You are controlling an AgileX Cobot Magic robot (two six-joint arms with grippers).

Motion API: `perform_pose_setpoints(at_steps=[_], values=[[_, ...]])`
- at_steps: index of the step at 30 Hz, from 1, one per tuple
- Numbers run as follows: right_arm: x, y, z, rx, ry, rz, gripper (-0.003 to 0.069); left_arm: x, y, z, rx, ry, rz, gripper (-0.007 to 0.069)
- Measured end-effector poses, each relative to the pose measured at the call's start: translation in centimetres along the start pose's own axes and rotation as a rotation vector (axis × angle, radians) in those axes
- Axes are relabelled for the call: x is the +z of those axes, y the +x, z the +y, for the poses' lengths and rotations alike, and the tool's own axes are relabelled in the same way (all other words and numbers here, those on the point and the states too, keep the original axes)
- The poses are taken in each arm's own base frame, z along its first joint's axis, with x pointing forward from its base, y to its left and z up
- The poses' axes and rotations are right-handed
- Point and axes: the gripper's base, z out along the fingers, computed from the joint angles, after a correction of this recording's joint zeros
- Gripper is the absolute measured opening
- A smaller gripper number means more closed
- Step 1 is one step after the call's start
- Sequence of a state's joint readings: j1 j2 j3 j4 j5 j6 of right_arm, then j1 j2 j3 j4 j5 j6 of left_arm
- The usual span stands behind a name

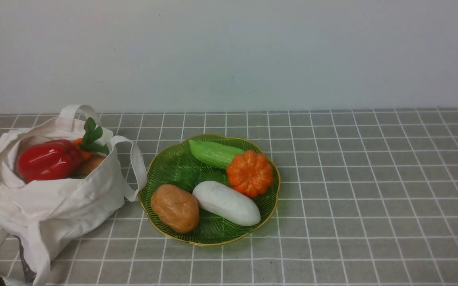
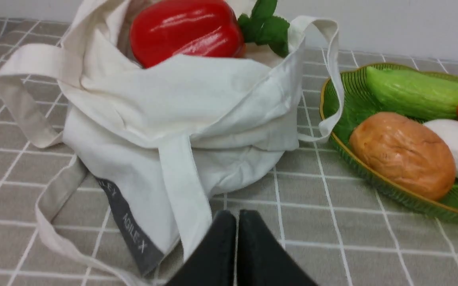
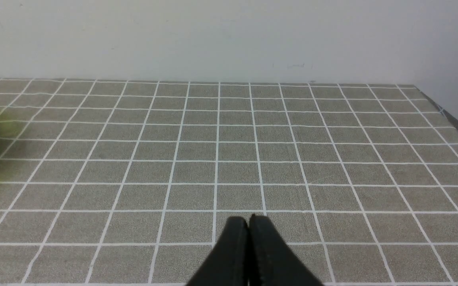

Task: Take vegetables from bag on grey coffee tablecloth place on plate.
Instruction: 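Reach into the bag and grasp the red bell pepper with the left gripper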

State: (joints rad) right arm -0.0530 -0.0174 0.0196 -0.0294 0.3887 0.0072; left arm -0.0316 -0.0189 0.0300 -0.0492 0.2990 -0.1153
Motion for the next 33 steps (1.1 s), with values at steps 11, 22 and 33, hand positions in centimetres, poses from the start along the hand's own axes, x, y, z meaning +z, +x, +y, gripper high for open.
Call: perform_pose_setpoints(at_steps=[11, 22, 33], values=[[0.0, 0.0, 0.0, 0.000, 0.000, 0.000, -0.0013, -1.0, -4.2, -0.5, -0.001, 0.056, -0.482, -0.0005], [0.0, 0.0, 0.0, 0.000, 0.000, 0.000, -0.0013, -3.1, -7.1, -0.7, -0.048, 0.091, -0.811, -0.0005], [0.0, 0.0, 0.0, 0.000, 0.000, 0.000, -0.0013, -1.2, -16.3, -2.6, 0.056, 0.001, -0.044, -0.0005]])
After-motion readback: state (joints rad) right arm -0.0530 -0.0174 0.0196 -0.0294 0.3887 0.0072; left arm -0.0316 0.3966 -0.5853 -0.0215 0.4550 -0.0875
